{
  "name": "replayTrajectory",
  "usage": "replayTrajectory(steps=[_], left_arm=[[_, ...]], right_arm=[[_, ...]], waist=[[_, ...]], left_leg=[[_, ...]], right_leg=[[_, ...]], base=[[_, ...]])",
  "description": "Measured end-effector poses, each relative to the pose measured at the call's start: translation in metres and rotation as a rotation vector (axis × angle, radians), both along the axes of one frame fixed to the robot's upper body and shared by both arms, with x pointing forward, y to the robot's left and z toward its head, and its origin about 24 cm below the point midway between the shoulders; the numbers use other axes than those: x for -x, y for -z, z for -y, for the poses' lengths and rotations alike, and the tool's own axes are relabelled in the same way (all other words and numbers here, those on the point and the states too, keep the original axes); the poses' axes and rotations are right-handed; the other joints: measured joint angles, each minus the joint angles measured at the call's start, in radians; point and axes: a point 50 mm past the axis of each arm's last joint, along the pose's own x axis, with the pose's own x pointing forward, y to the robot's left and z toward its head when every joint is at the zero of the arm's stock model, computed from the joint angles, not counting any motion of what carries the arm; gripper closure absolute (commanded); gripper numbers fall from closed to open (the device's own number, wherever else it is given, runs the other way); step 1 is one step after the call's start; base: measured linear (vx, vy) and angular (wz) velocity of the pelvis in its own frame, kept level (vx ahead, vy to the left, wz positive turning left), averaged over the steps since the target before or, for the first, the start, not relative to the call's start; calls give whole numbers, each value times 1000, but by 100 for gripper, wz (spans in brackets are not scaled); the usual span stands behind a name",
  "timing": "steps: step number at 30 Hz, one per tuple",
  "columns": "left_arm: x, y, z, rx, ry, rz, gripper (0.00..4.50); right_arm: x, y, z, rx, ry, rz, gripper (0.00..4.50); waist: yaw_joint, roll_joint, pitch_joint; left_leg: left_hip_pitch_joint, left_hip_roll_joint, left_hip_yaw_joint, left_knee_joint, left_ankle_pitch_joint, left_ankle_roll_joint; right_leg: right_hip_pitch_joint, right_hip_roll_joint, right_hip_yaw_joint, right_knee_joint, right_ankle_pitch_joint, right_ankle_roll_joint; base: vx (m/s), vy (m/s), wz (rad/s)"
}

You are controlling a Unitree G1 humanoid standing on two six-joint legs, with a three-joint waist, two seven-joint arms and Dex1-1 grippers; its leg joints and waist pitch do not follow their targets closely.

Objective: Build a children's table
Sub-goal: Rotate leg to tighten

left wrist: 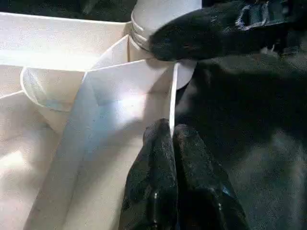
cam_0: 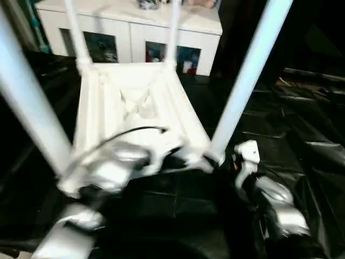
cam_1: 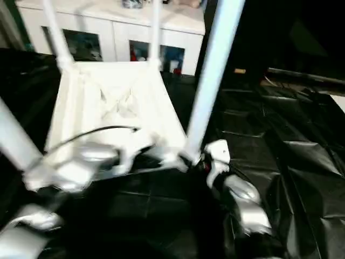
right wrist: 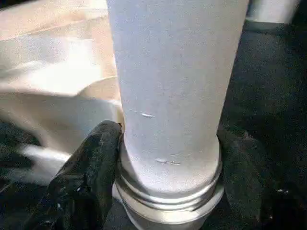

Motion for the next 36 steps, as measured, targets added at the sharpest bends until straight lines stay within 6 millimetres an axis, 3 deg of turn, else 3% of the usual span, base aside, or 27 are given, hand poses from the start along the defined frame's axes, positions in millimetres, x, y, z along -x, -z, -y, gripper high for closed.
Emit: replayTrajectory(steps=[4, 8, 11, 18, 23, 26, 27, 30, 32, 36], left_arm=[[-4, 2, 18, -8, -61, 24, 450], [-4, 3, 23, -6, -52, 42, 450], [-4, 2, 24, -5, -33, 46, 450], [-2, 0, 24, 1, 6, 77, 450], [1, -2, 22, 18, 51, 106, 450], [5, -3, 16, 31, 75, 109, 450], [6, -3, 13, 34, 79, 101, 396], [13, -5, 4, 82, 98, 53, 396], [16, -8, 1, 94, 106, 40, 360], [26, -15, -10, 89, 144, 28, 342]], right_arm=[[-12, -1, -5, 31, 155, -7, 180], [-12, -1, -6, 28, 176, 2, 180], [-10, -1, -3, 2, 155, 2, 110], [-3, -1, 3, -36, 126, 14, 58], [12, -6, 19, -48, 35, 18, 58], [28, -19, 31, -36, -105, 55, 58], [33, -22, 33, -29, -145, 61, 51], [50, -27, 40, -20, -255, 44, 51], [54, -29, 41, -30, -295, 37, 51], [64, -37, 44, -51, -368, 19, 51]], waist=[[4, 3, -2], [7, 5, -4], [10, 5, -4], [19, 6, -3], [35, 12, -1], [35, 17, -2], [35, 17, -2], [34, 14, 1], [32, 13, 3], [31, 12, 5]], left_leg=[[-1, 0, 0, 0, 0, 0], [-1, 0, 0, 0, 0, 0], [-2, 0, 0, -1, 0, 0], [-2, 1, 0, -4, 0, 0], [-3, 1, 0, -5, 0, 0], [-4, 1, 0, -6, 0, 0], [-5, 1, 0, -6, 0, 0], [-7, 3, 0, -7, 0, 0], [-12, 4, 0, -3, 0, 0], [-20, 4, 1, 0, 2, 6]], right_leg=[[0, 0, 0, 0, 2, 1], [1, 0, 0, 0, 5, -1], [1, 0, 0, 0, 5, 0], [-1, 0, -1, 0, 4, 1], [-1, 0, -1, 0, 3, 3], [-1, 0, -1, 0, 2, 4], [-2, 0, -1, 0, 1, 5], [-4, 1, -3, 0, 1, 6], [-7, 2, -3, 0, 1, 5], [-13, 1, -2, -1, 0, 4]], base=[[0, 0, 0], [0, 0, 0], [0, 0, 0], [0, 0, 0], [0, 0, 0], [0, 0, 0], [0, 0, 0], [0, 0, 0], [0, 0, 0], [0, 0, 0]])
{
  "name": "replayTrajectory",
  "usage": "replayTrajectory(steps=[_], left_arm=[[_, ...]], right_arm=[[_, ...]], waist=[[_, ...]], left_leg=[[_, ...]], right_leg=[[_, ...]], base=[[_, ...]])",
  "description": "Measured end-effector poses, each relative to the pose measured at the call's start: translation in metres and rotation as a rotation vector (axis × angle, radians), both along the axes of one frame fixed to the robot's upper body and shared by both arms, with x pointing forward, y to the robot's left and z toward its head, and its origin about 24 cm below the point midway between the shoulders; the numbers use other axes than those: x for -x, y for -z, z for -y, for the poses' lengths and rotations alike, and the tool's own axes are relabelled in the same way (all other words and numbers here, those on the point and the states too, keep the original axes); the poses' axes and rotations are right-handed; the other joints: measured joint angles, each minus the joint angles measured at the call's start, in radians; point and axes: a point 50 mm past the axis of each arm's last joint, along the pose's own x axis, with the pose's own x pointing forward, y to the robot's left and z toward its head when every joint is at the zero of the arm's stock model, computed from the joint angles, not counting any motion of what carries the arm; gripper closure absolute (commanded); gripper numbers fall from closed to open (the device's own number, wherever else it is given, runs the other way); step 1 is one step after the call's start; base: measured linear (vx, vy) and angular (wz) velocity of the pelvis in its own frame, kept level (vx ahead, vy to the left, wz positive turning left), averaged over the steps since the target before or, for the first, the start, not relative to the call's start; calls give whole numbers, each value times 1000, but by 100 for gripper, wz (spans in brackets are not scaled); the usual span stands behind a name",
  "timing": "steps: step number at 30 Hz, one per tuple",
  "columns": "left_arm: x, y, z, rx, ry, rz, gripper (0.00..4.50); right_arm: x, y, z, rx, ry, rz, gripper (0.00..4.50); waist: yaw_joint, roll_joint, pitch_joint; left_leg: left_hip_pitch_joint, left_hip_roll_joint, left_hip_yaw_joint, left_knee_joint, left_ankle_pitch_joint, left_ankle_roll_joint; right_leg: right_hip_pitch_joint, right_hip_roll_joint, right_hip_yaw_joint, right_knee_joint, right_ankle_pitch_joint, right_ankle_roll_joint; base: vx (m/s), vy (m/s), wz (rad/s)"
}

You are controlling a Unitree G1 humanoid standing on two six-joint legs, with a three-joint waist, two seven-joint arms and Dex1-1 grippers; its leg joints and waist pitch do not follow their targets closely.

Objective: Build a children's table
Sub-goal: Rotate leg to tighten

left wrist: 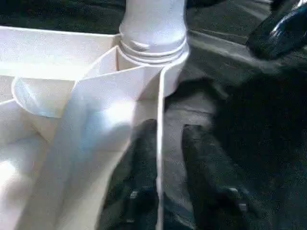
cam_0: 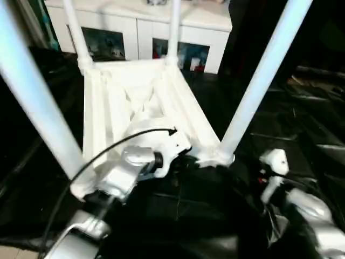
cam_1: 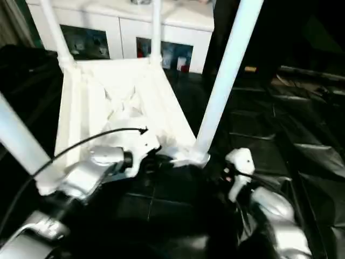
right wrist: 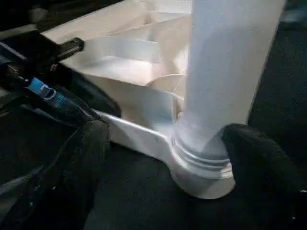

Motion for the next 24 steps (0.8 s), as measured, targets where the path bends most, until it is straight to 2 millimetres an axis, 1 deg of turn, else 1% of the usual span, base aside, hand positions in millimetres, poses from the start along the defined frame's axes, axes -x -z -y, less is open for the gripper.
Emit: replayTrajectory(steps=[2, 4, 5, 8, 10, 11, 12, 13, 14, 16, 18, 19, 20, 22, 24], left_arm=[[6, -4, -9, -12, 9, -15, 311], [11, -7, -15, -13, 22, -33, 311], [14, -9, -16, -11, 26, -31, 311], [19, -16, -16, 12, 34, -30, 266], [23, -20, -17, 27, 22, -26, 269], [25, -22, -18, 27, 17, -22, 263], [26, -22, -20, 26, 9, -20, 247], [26, -23, -23, 28, -12, -16, 247], [26, -23, -25, 30, -28, -12, 222], [25, -22, -29, 24, -60, -7, 225], [25, -22, -30, 19, -66, -2, 191], [25, -22, -30, 19, -67, -1, 191], [25, -22, -30, 23, -68, 0, 181], [26, -29, -30, 65, -66, 10, 176], [27, -36, -34, 83, -49, 27, 144]], right_arm=[[5, -6, 0, -18, -48, -17, 51], [7, -9, -2, -30, -76, -25, 51], [7, -10, -3, -35, -91, -26, 51], [10, -9, -9, -41, -129, -46, 51], [11, -10, -15, -48, -154, -51, 51], [12, -10, -16, -55, -164, -54, 51], [12, -11, -17, -57, -169, -54, 51], [12, -12, -17, -56, -169, -54, 51], [12, -12, -17, -55, -167, -53, 51], [11, -12, -17, -52, -155, -50, 51], [9, -13, -17, -50, -141, -42, 51], [9, -13, -17, -49, -137, -40, 51], [8, -14, -16, -50, -135, -38, 51], [11, -16, -16, -53, -144, -40, 51], [15, -18, -16, -65, -172, -46, 51]], waist=[[0, -2, 1], [1, -2, 1], [1, -2, 1], [1, -5, 3], [0, -5, 3], [-1, -6, 4], [-1, -7, 4], [0, -8, 5], [0, -9, 5], [1, -9, 5], [1, -9, 5], [1, -9, 5], [1, -9, 5], [1, -9, 5], [1, -9, 5]], left_leg=[[-3, 1, 0, 0, 0, 0], [-3, 2, 0, 0, 0, 0], [-3, 2, 0, 1, 0, 0], [-2, 3, 0, 4, 0, 0], [-2, 3, 1, 6, 1, 0], [-1, 3, 1, 6, 1, 0], [0, 3, 1, 7, 1, -1], [1, 3, 1, 7, -2, -5], [1, 3, 1, 7, -2, -5], [1, 4, 1, 9, -2, -5], [1, 4, 1, 11, -2, -5], [1, 4, 1, 13, -2, -5], [1, 4, 1, 13, -2, -5], [0, 4, 1, 13, -2, -5], [1, 4, 1, 13, -2, -5]], right_leg=[[-4, 0, -1, 1, 0, 0], [-5, 1, -1, 3, 0, 0], [-5, 1, -1, 4, 0, 0], [-4, 1, -1, 7, 0, -1], [-4, 1, 0, 8, 1, -2], [-3, 1, 0, 8, 1, -2], [-2, 1, 0, 9, 1, -2], [-2, 1, 0, 10, 1, -2], [-2, 1, 0, 11, 1, -2], [-2, 1, 0, 13, 1, -1], [-2, 1, 0, 14, 1, -1], [-2, 1, 0, 15, 1, -1], [-2, 1, 0, 15, 1, -1], [-2, 1, 0, 16, 1, -1], [-2, 1, 0, 16, 1, -1]], base=[[0, 0, 0], [0, 0, 0], [0, 0, 0], [0, 0, 0], [0, 0, 0], [0, 0, 0], [0, 0, 0], [0, 0, 0], [0, 0, 0], [0, 0, 0], [0, 0, 0], [0, 0, 0], [0, 0, 0], [0, 0, 0], [0, 0, 0]])
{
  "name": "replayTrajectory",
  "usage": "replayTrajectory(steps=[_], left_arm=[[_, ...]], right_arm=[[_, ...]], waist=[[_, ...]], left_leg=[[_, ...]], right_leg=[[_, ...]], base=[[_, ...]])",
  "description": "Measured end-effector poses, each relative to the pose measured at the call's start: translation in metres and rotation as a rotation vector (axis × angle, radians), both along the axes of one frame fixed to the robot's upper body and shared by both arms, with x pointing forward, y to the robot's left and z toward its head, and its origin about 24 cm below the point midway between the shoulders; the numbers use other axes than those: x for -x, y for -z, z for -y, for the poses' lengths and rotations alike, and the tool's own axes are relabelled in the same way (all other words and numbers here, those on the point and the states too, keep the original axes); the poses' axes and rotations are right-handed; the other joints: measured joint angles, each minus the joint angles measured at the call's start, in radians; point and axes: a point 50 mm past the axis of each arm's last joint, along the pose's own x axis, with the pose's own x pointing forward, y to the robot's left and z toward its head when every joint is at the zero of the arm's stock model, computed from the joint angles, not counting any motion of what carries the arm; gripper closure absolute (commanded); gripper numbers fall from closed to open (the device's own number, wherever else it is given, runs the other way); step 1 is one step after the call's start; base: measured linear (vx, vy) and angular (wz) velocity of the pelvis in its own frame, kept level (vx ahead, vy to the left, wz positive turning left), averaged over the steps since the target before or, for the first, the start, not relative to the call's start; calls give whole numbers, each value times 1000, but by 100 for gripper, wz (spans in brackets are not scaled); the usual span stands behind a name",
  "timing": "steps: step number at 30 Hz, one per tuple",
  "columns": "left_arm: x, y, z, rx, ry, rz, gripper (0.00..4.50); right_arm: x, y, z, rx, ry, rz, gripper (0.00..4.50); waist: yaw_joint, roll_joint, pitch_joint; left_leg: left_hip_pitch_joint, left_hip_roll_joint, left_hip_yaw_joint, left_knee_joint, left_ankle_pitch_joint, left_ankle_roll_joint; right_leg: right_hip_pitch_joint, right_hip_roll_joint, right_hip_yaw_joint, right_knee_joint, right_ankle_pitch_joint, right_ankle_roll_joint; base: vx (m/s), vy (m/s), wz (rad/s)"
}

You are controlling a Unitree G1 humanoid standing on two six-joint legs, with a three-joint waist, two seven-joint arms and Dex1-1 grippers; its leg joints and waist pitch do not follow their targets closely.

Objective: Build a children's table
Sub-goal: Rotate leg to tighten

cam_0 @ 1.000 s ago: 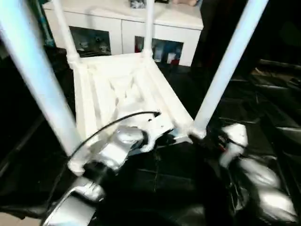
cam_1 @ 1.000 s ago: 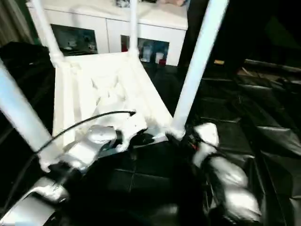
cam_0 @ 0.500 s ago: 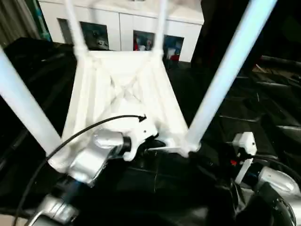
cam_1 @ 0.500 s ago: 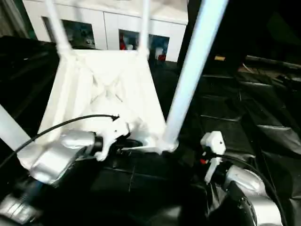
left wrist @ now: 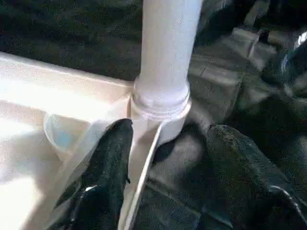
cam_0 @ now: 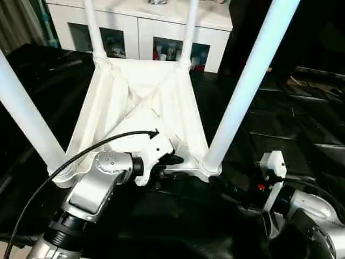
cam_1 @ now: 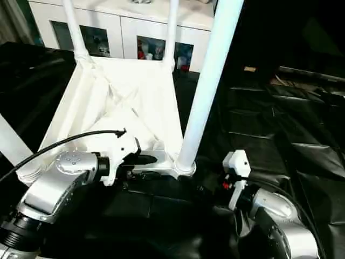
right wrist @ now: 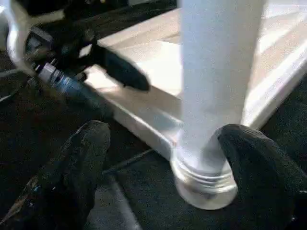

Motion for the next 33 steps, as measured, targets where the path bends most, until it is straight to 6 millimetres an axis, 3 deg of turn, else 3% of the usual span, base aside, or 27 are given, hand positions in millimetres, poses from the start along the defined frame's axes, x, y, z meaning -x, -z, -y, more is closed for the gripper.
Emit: replayTrajectory(steps=[3, 7, 9, 14, 20, 24, 27, 33], left_arm=[[6, -6, -16, -28, 57, -12, 140], [24, 6, -47, -140, 127, -120, 100], [26, 7, -50, -147, 137, -141, 100], [36, 12, -63, -181, 122, -183, 100], [43, 12, -80, -214, 94, -219, 100], [51, 9, -87, -198, 102, -244, 100], [57, 10, -92, -183, 114, -281, 100], [68, 11, -104, -199, 118, -320, 100]], right_arm=[[9, -3, -1, -27, -72, -47, 51], [21, -3, -6, -43, -182, -119, 51], [21, -1, -9, -60, -193, -137, 51], [-1, -6, -30, -135, -108, -37, 51], [-24, 6, -65, -192, -40, -48, 51], [-33, 7, -72, -209, -1, -39, 51], [-45, 10, -71, -180, 94, -10, 51], [-71, 14, -44, -105, 382, 15, 51]], waist=[[-1, 0, 0], [0, 1, -1], [4, 1, -1], [-2, 0, -2], [-4, -2, -3], [-1, -6, -4], [-2, -7, -4], [-1, -10, -4]], left_leg=[[1, 1, 0, 0, 0, 0], [2, 1, -1, 0, 0, 0], [3, 1, -1, 2, 0, 0], [5, 1, -1, 6, 0, -1], [6, 2, -2, 6, 1, -3], [5, 1, -2, 6, 2, -4], [5, 1, -1, 6, 2, -4], [5, 1, -1, 6, 2, -5]], right_leg=[[0, 1, 0, 1, 0, 0], [1, 2, 0, 1, 0, 0], [4, 1, 0, 1, 0, 0], [6, 1, 0, 3, 0, 0], [5, 1, 0, 6, 1, 0], [6, 1, 0, 6, 1, 0], [5, 1, 1, 6, 1, 0], [6, 1, 1, 6, 1, 0]], base=[[0, 0, 0], [0, 0, 0], [0, 0, 0], [0, 0, 0], [0, 0, 0], [0, 0, 0], [0, 0, 0], [0, 0, 0]])
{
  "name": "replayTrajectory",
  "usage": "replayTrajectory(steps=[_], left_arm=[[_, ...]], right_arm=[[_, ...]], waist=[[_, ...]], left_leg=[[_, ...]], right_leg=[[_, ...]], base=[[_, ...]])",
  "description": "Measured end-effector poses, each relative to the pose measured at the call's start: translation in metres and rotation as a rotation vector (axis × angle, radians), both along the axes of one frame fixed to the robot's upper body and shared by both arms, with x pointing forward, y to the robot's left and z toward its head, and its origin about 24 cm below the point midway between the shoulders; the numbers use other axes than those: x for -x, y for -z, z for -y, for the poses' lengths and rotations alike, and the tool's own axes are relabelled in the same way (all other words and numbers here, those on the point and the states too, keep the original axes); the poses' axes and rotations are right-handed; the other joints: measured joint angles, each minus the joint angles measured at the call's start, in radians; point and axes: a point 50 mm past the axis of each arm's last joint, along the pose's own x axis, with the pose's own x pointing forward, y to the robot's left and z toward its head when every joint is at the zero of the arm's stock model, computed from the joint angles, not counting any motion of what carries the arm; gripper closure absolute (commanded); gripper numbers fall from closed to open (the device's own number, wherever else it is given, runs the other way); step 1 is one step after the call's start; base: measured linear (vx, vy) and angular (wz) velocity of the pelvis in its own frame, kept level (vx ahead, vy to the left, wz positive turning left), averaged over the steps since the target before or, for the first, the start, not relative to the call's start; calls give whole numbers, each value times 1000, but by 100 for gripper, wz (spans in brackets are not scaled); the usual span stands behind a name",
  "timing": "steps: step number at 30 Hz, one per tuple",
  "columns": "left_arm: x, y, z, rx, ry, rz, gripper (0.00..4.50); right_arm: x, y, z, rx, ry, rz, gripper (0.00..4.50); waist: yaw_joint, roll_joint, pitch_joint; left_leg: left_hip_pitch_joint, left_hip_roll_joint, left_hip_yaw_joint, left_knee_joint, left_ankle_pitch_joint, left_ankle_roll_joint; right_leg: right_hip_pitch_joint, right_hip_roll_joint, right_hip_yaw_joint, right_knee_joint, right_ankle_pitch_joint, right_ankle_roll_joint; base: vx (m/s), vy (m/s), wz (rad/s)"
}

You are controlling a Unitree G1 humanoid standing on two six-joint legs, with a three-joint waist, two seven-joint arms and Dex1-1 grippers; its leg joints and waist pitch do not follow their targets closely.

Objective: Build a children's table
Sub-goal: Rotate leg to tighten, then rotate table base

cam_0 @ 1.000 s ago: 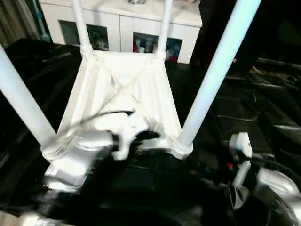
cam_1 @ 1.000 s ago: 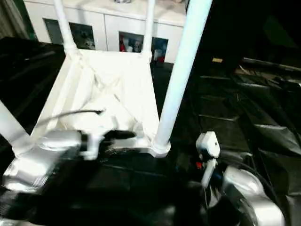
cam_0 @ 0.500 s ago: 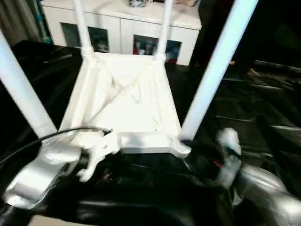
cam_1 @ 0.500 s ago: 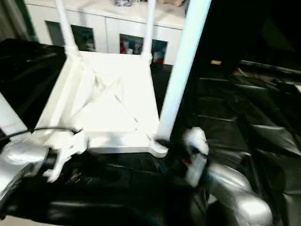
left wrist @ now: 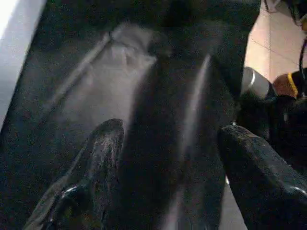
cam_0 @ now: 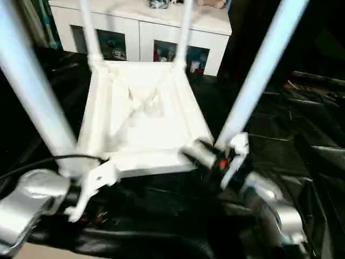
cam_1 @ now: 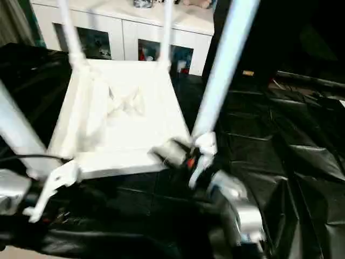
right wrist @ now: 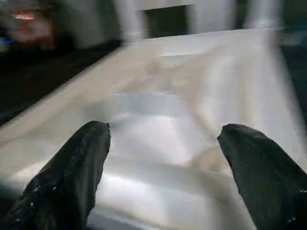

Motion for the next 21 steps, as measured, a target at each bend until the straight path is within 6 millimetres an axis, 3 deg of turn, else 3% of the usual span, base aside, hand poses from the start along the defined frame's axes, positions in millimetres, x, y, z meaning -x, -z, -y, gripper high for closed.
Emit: replayTrajectory(steps=[10, 15, 21], left_arm=[[12, 2, -9, -26, 23, 2, 100], [10, -7, -21, -15, -26, 50, 100], [-15, -31, -49, 74, -219, 180, 100]], right_arm=[[-19, 5, 28, 63, 255, 1, 51], [-19, 4, 30, 70, 242, 19, 51], [3, 15, 29, 136, 78, 15, 51]], waist=[[-2, -1, 1], [-9, -3, 2], [-2, -12, 6]], left_leg=[[0, 0, 0, 0, 0, -1], [0, 1, 0, 0, 0, -1], [-1, 2, 0, 0, 0, -1]], right_leg=[[-1, 0, 1, 1, 0, 0], [-1, 1, 0, 1, 0, 0], [-1, 2, 0, 1, 0, 0]], base=[[0, 0, 0], [0, 0, 0], [0, 0, 0]])
